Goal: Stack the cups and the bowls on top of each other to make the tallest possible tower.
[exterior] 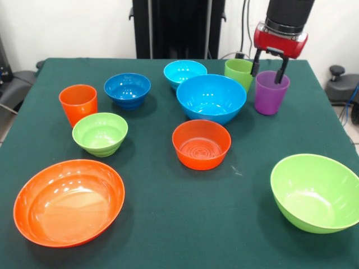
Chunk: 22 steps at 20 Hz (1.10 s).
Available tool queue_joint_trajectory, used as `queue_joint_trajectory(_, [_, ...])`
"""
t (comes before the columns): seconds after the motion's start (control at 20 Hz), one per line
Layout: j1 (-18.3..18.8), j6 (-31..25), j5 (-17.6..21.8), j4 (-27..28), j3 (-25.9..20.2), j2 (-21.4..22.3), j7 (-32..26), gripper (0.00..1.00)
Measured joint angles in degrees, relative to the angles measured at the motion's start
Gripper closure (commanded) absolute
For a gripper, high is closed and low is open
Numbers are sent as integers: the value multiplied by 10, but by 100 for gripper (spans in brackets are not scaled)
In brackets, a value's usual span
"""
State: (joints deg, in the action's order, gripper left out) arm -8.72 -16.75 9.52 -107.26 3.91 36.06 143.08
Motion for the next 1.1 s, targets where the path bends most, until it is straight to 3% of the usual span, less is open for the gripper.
queue_joint_trajectory(1.1, [-39, 17, -34, -3, 30, -20, 0, 0])
